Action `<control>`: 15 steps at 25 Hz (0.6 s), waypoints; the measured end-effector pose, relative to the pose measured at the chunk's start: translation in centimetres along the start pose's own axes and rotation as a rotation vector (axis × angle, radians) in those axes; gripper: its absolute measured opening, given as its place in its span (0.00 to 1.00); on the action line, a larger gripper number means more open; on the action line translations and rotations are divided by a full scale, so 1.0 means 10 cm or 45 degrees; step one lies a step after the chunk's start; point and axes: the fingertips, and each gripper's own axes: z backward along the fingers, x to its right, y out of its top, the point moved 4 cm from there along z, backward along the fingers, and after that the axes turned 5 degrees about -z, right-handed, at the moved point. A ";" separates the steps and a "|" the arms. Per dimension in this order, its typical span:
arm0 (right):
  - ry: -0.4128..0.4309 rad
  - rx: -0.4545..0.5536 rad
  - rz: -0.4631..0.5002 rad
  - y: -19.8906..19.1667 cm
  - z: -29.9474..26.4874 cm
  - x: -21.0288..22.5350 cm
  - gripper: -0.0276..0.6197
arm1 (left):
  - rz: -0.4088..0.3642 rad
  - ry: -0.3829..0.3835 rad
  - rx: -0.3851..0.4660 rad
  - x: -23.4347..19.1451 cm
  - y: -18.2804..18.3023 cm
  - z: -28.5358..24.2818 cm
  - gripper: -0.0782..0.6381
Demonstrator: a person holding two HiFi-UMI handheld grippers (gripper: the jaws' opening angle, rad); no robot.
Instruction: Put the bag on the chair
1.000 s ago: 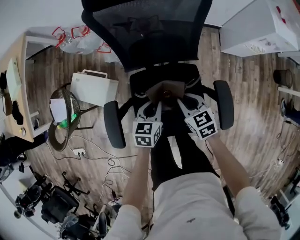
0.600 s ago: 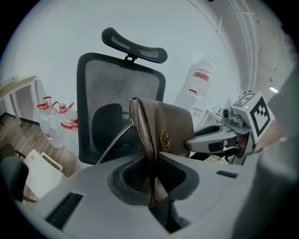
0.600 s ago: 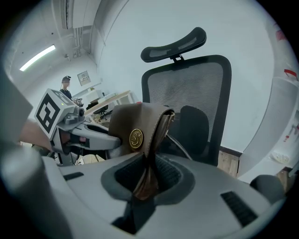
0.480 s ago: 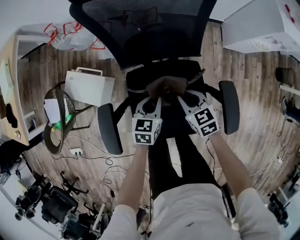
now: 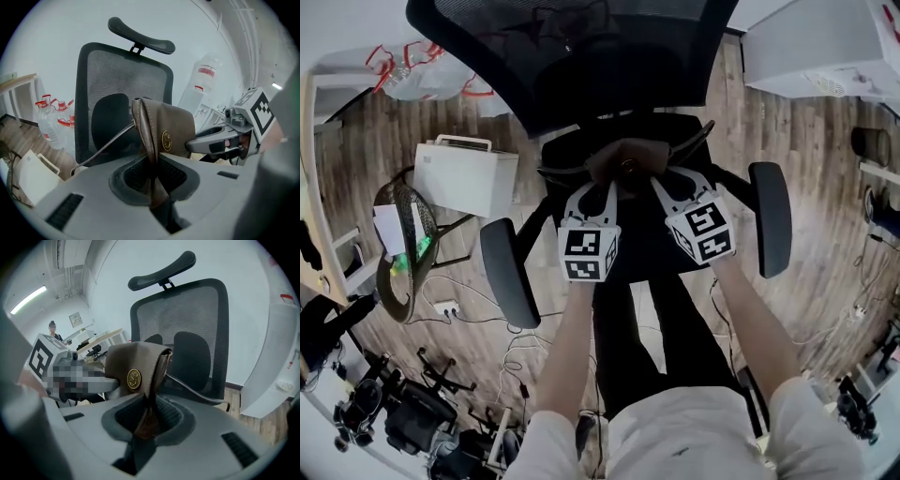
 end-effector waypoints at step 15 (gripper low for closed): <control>-0.035 0.011 0.003 -0.08 -0.36 0.09 0.15 | -0.136 0.000 0.036 -0.24 -0.14 -0.26 0.16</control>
